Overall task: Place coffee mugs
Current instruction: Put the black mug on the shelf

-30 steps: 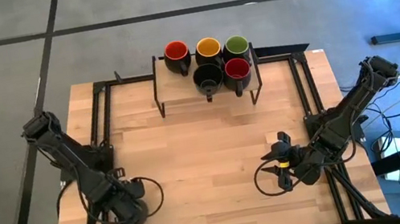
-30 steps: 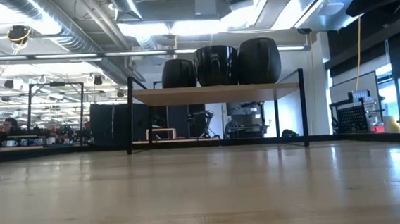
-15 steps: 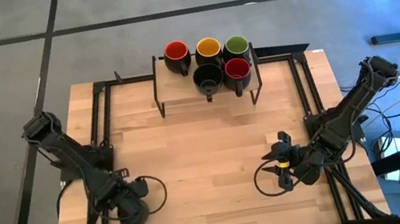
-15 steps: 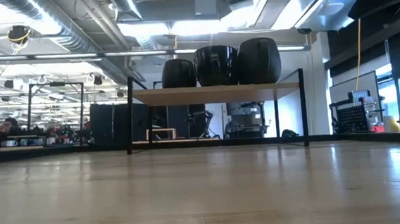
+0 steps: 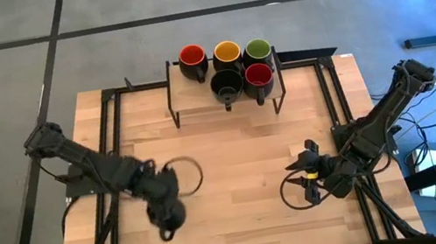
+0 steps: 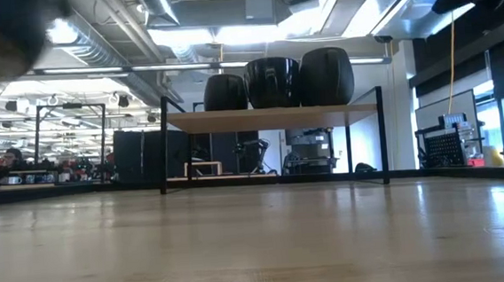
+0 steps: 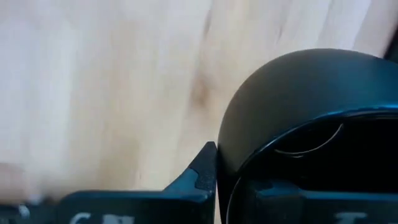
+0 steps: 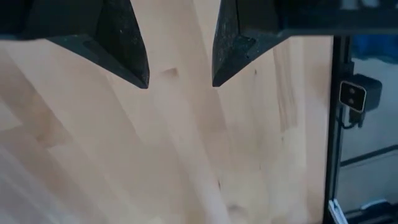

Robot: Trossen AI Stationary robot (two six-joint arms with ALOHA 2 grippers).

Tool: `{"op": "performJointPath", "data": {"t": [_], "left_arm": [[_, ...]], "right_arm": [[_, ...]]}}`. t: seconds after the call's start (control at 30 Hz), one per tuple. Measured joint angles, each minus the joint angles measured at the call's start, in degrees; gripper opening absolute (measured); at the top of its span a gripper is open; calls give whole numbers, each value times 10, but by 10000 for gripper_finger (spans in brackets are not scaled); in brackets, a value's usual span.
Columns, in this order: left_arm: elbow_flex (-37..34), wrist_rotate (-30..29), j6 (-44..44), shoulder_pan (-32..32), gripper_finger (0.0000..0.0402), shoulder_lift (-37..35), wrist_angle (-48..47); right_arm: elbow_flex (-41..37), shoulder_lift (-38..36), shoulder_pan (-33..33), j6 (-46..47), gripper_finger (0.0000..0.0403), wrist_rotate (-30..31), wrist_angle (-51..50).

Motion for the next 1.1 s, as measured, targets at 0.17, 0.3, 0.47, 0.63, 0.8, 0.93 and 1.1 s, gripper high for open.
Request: {"op": "performJointPath", "data": {"t": [0.17, 0.3, 0.47, 0.63, 0.8, 0.93, 1.1], "left_arm": [[103, -53, 59, 80, 12, -1, -37], [148, -121, 77, 128, 12, 0, -65], [196, -145, 129, 185, 12, 4, -69], [263, -183, 204, 251, 12, 32, -94], [334, -190, 295, 333, 12, 80, -111], [382, -194, 366, 408, 12, 123, -108], [420, -162, 420, 491, 12, 173, -110]], "right_arm": [[0, -29, 0, 0, 165, 17, -14], [0, -41, 0, -1, 165, 24, -27], [0, -41, -10, 3, 165, 49, -43], [0, -41, -38, -6, 165, 42, -47], [0, -41, -73, -15, 165, 23, -57], [0, -41, -94, -15, 165, 7, -62], [0, -41, -110, -13, 165, -1, -75]]}}
